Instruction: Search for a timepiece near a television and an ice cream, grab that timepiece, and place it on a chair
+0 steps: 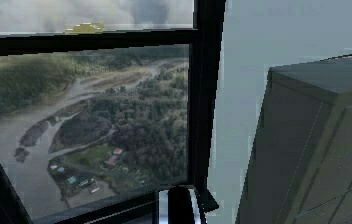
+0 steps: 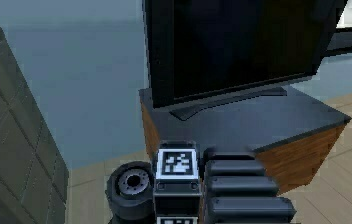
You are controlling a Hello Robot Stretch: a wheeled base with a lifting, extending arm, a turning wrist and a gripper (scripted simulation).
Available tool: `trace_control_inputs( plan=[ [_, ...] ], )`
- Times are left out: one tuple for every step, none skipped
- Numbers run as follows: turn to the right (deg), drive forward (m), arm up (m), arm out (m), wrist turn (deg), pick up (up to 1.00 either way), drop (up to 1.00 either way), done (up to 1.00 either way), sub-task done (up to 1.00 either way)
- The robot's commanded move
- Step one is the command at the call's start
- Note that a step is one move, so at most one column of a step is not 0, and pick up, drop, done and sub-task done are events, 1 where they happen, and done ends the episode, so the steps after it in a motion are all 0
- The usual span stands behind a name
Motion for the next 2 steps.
trace_control_inputs(
  plan=[
    [45.0, 0.0, 0.0, 0.0, 0.0, 0.0, 0.0, 0.0, 0.0],
    [45.0, 0.0, 0.0, 0.0, 0.0, 0.0, 0.0, 0.0, 0.0]
  ],
)
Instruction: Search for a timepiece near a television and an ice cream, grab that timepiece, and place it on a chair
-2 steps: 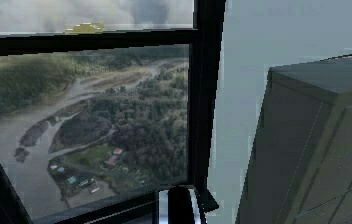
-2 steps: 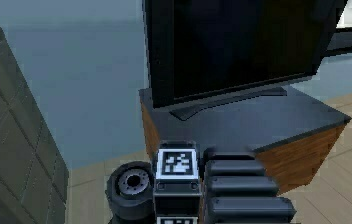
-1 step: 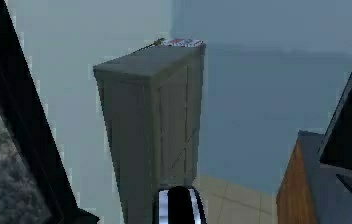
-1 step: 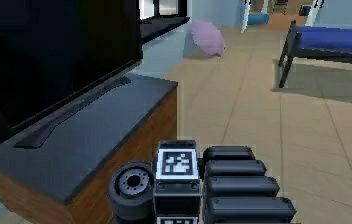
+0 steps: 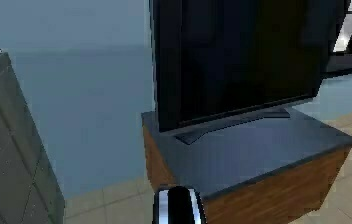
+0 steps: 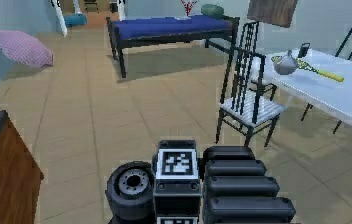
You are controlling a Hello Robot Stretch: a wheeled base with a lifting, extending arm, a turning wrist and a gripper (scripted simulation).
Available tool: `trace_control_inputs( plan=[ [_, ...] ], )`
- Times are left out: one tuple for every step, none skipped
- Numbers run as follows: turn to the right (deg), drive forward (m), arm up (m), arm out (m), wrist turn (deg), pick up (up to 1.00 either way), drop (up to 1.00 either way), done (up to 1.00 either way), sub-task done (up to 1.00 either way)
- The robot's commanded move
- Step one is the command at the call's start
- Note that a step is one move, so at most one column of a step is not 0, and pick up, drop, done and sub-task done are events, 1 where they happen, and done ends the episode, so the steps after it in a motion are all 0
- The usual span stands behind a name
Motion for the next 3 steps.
trace_control_inputs(
  plan=[
    [45.0, 0.0, 0.0, 0.0, 0.0, 0.0, 0.0, 0.0, 0.0],
    [18.0, 0.0, 0.0, 0.0, 0.0, 0.0, 0.0, 0.0, 0.0],
    [3.0, 0.0, 0.0, 0.0, 0.0, 0.0, 0.0, 0.0, 0.0]
  ],
)
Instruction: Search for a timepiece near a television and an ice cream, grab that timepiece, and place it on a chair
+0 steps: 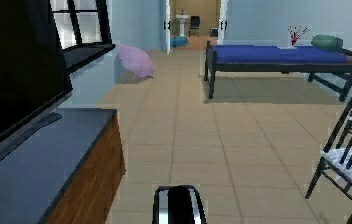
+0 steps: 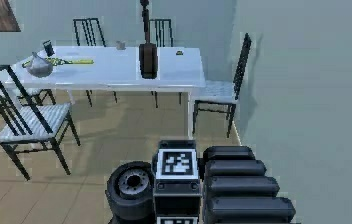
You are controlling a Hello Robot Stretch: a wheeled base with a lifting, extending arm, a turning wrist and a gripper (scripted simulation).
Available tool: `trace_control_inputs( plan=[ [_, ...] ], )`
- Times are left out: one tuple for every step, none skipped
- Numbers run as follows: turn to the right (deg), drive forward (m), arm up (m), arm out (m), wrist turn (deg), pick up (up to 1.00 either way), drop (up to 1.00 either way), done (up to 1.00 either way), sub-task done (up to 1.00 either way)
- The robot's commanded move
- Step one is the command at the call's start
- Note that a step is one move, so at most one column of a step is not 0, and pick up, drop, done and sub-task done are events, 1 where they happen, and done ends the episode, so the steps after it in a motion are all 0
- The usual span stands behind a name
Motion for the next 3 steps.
trace_control_inputs(
  plan=[
    [3.0, 0.0, 0.0, 0.0, 0.0, 0.0, 0.0, 0.0, 0.0],
    [0.0, 1.0, 0.0, 0.0, 0.0, 0.0, 0.0, 0.0, 0.0],
    [0.0, 0.65, 0.0, 0.0, 0.0, 0.0, 0.0, 0.0, 0.0]
  ],
)
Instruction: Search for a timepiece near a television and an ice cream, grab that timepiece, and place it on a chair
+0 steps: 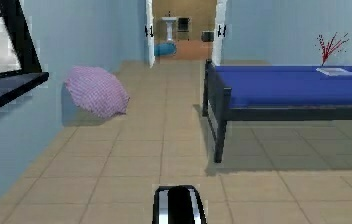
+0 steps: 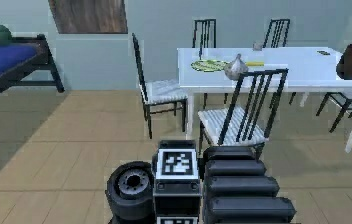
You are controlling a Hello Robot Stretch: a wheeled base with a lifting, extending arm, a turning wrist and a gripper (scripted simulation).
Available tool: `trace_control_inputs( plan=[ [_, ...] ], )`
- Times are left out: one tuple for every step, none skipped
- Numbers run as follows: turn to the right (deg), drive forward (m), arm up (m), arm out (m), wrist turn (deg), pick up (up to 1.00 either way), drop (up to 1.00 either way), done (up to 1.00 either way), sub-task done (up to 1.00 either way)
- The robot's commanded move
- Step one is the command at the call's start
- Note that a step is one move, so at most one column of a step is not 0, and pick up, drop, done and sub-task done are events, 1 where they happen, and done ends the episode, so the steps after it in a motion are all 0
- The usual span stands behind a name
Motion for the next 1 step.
trace_control_inputs(
  plan=[
    [-6.0, 0.0, 0.0, 0.0, 0.0, 0.0, 0.0, 0.0, 0.0]
  ],
)
